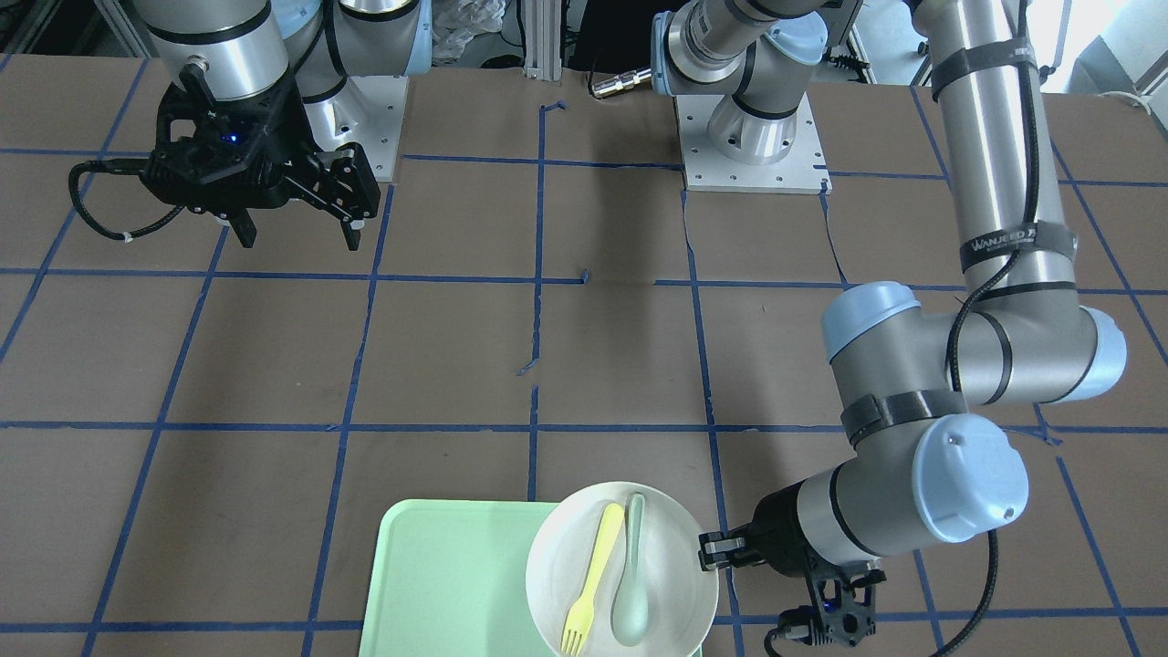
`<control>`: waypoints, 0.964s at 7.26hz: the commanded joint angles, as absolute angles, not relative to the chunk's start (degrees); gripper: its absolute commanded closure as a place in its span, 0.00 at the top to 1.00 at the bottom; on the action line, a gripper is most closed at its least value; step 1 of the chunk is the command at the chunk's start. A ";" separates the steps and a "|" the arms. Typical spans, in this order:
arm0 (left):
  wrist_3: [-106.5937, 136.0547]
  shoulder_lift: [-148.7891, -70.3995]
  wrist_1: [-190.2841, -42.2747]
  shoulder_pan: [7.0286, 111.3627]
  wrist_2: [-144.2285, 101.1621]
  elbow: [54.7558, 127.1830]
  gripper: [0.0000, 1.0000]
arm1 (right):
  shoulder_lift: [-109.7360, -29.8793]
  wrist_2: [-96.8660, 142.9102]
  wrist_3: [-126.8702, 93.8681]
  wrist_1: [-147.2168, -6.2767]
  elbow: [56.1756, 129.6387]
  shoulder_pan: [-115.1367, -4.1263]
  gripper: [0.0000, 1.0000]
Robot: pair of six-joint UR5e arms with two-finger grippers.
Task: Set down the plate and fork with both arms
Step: 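Lift the plate with the left gripper and carry it onto the green tray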
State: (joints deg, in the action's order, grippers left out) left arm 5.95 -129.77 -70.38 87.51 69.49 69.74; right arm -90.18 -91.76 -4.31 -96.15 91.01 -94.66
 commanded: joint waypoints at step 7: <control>13.35 -137.81 -64.34 92.81 69.35 64.16 0.00 | -90.18 -91.76 -4.31 -95.98 91.06 -94.66 1.00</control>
State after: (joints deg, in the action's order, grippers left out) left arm 12.64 -137.58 -65.20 92.17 69.37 64.12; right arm -90.17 -91.76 -4.31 -96.04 91.09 -94.66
